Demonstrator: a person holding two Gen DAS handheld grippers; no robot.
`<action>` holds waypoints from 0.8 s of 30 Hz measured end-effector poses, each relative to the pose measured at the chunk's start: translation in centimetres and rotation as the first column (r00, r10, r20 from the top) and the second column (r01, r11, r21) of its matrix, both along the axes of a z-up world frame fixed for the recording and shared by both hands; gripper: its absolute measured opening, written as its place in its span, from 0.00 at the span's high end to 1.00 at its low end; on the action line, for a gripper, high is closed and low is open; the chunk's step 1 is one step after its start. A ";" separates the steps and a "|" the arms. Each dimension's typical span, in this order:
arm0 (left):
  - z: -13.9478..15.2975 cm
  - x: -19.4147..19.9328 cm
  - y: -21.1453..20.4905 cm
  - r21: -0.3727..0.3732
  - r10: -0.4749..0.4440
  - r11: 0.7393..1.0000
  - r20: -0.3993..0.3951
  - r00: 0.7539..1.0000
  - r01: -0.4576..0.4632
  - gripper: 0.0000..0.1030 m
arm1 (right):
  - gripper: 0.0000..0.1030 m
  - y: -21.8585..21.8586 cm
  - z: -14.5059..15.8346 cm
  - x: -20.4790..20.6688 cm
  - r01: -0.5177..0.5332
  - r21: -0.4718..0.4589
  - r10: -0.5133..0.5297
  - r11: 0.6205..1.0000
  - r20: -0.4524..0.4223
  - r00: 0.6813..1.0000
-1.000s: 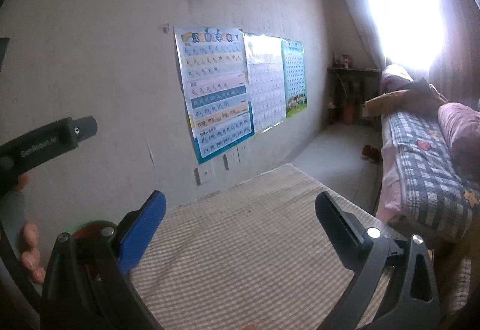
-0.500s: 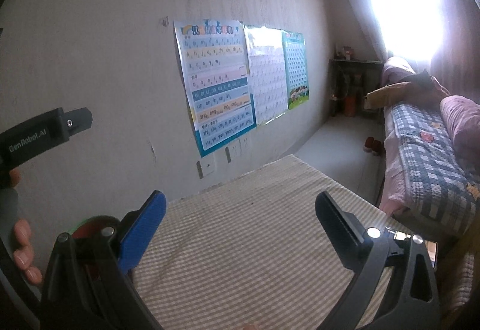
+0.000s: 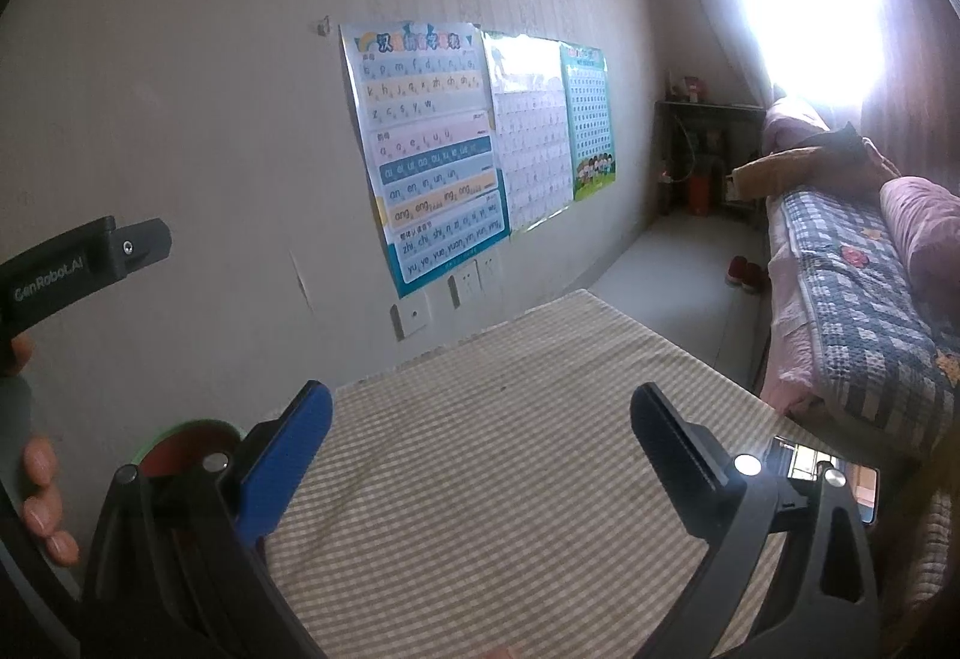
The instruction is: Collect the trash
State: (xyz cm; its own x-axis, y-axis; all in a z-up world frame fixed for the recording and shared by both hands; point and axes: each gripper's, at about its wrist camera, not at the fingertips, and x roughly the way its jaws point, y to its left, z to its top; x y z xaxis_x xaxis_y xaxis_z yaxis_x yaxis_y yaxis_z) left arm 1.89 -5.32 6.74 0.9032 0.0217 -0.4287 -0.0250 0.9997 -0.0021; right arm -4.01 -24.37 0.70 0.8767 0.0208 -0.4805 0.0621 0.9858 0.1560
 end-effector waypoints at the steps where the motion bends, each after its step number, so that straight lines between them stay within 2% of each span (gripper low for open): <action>1: -0.1 0.0 0.0 0.001 -0.001 1.000 0.000 1.000 0.001 0.05 | 0.07 0.0 0.0 0.0 0.000 0.000 0.000 1.000 -0.001 1.000; 12: -0.4 0.1 -0.5 0.013 -0.028 1.000 -0.004 1.000 0.028 0.05 | 0.07 -0.3 -0.8 0.3 0.004 0.009 -0.004 1.000 -0.027 1.000; 16: -0.9 0.2 -0.4 0.014 -0.031 0.999 0.001 1.000 0.031 0.05 | 0.07 -0.6 -2.0 1.0 0.006 0.014 -0.005 1.000 -0.065 0.998; 20: -2.4 0.7 -0.6 0.038 -0.048 0.998 -0.031 0.998 0.049 0.05 | 0.07 -1.6 -5.2 2.6 0.028 0.027 -0.023 0.999 -0.168 0.986; 24: -5.6 1.9 0.5 0.015 -0.055 0.998 -0.142 0.988 0.058 0.05 | 0.07 -3.9 -10.4 5.0 0.098 0.008 -0.091 0.995 -0.292 0.952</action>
State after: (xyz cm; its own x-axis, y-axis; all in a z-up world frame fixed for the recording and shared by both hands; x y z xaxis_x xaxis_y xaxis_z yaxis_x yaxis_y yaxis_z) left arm 3.83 -4.83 1.10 0.8333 -0.0185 -0.5525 0.0331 0.9993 0.0165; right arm 1.00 -28.31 -9.65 0.6973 -0.0423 -0.7155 0.2009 0.9698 0.1385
